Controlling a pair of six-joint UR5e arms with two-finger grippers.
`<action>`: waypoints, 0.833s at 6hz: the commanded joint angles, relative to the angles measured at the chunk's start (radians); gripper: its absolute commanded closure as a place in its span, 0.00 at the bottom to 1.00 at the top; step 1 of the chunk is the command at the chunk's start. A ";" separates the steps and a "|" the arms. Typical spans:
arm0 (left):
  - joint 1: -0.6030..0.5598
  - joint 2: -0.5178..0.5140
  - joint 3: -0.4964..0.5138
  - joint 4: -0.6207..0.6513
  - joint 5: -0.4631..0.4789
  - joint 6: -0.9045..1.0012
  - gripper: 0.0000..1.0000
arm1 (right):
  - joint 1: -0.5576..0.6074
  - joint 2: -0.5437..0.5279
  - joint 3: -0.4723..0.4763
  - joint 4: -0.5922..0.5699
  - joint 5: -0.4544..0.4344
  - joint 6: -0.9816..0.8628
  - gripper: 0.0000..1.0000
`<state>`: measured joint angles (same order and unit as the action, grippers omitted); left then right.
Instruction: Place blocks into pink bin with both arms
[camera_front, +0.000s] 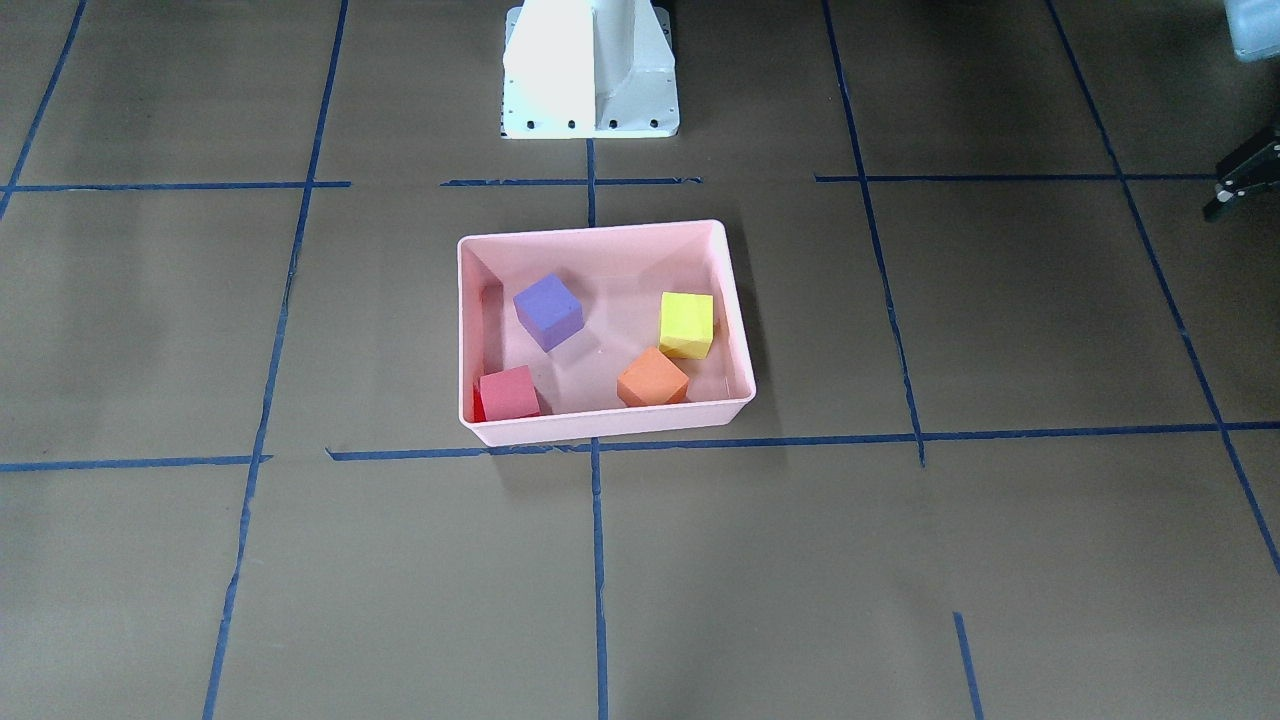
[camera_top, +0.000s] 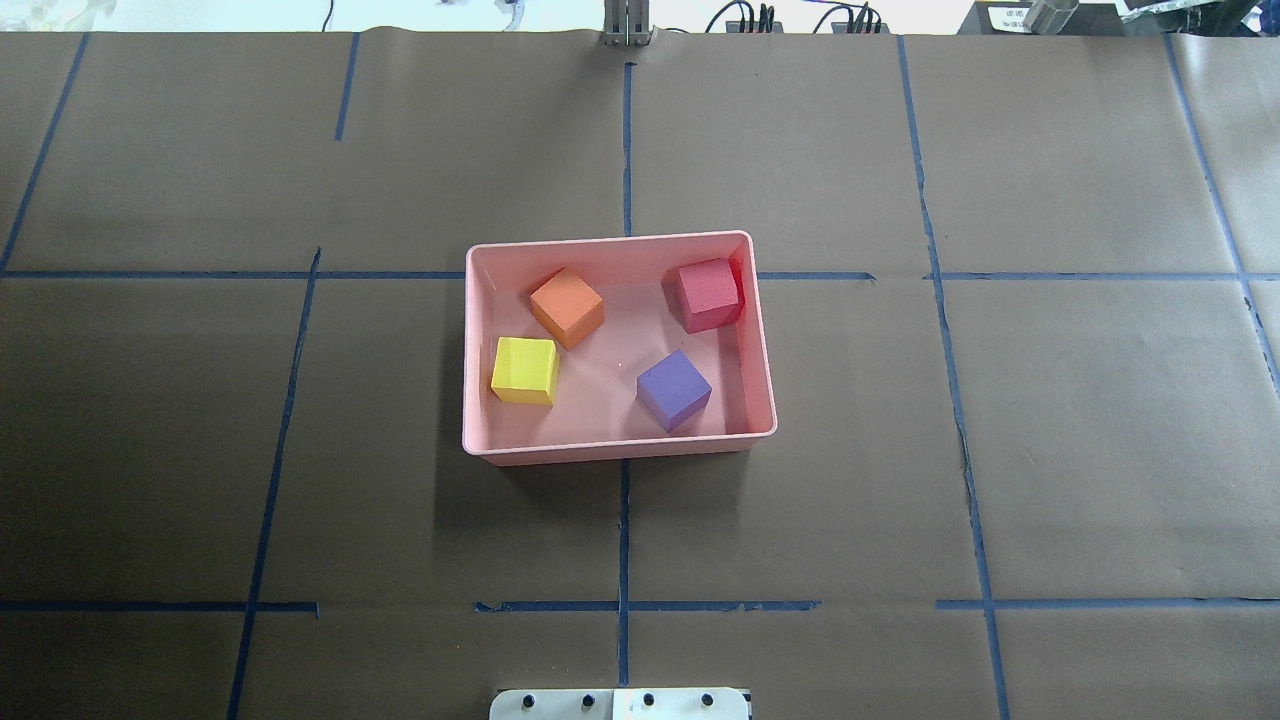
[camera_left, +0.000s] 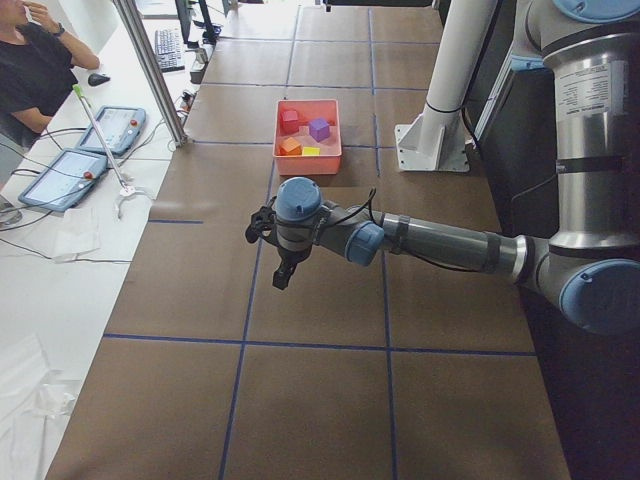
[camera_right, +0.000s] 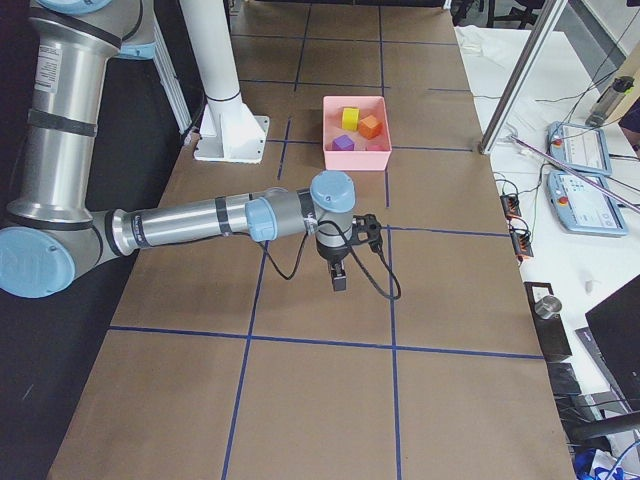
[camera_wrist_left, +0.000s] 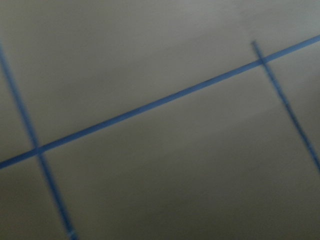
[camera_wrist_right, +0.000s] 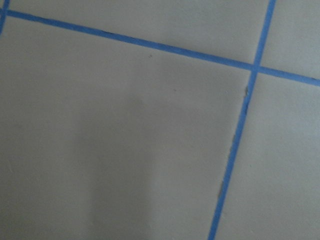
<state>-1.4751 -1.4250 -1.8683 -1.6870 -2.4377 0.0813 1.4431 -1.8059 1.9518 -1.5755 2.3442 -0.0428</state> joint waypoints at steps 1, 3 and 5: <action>-0.099 -0.003 0.004 0.195 -0.017 0.106 0.00 | 0.113 -0.026 -0.020 -0.139 -0.006 -0.207 0.00; -0.119 0.035 -0.014 0.263 -0.014 0.110 0.00 | 0.122 -0.015 -0.014 -0.138 0.001 -0.201 0.00; -0.129 0.098 -0.045 0.267 -0.006 0.100 0.00 | 0.122 -0.013 -0.017 -0.130 0.001 -0.195 0.00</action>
<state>-1.5992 -1.3515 -1.9018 -1.4229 -2.4456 0.1831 1.5640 -1.8201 1.9342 -1.7089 2.3450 -0.2386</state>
